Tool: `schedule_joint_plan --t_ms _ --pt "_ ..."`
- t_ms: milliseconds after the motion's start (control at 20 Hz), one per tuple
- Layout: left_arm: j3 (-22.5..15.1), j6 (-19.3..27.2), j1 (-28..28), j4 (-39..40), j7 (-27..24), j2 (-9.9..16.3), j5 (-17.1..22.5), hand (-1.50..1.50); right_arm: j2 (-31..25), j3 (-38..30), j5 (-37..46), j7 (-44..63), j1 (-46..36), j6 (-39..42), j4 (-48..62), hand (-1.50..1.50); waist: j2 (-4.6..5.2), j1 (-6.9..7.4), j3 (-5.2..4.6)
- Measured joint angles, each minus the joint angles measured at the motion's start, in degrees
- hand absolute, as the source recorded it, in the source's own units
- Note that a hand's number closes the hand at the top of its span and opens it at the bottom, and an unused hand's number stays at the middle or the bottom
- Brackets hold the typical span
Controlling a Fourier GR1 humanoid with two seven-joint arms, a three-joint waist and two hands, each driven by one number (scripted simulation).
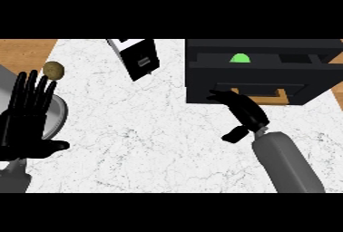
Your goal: Pick up the cup, place it into the drawer and close the drawer
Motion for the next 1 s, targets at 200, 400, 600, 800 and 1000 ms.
schedule_joint_plan --t_ms 200,400,600,800,1000 --pt "2.6 -2.5 0.6 0.3 0.9 0.1 0.1 -1.5 0.5 -3.2 -0.3 -4.7 -6.4 -1.4 10.5 -1.5 -0.08 0.18 0.0" --pt "4.2 -4.4 1.0 0.2 1.7 0.3 0.3 -1.5 0.2 -6.6 -1.4 -9.1 -13.1 -1.9 21.0 -1.5 -0.07 0.67 -0.05" --pt "3.9 -5.2 1.1 0.4 1.4 -0.9 -0.6 -1.5 -1.4 -9.3 -2.4 -13.2 -19.4 -0.4 28.8 -1.5 -0.29 1.19 -0.16" --pt "4.8 -6.9 0.2 1.5 2.1 -0.4 -0.1 -1.5 -3.1 -10.8 -2.3 -16.4 -23.5 0.5 34.6 -1.5 -0.22 1.83 -0.25" --pt "4.3 -7.0 -0.3 2.1 1.5 -1.3 -1.3 -1.5 -4.5 -11.7 -2.5 -19.6 -25.8 2.2 38.7 -1.5 0.03 2.56 -0.19"
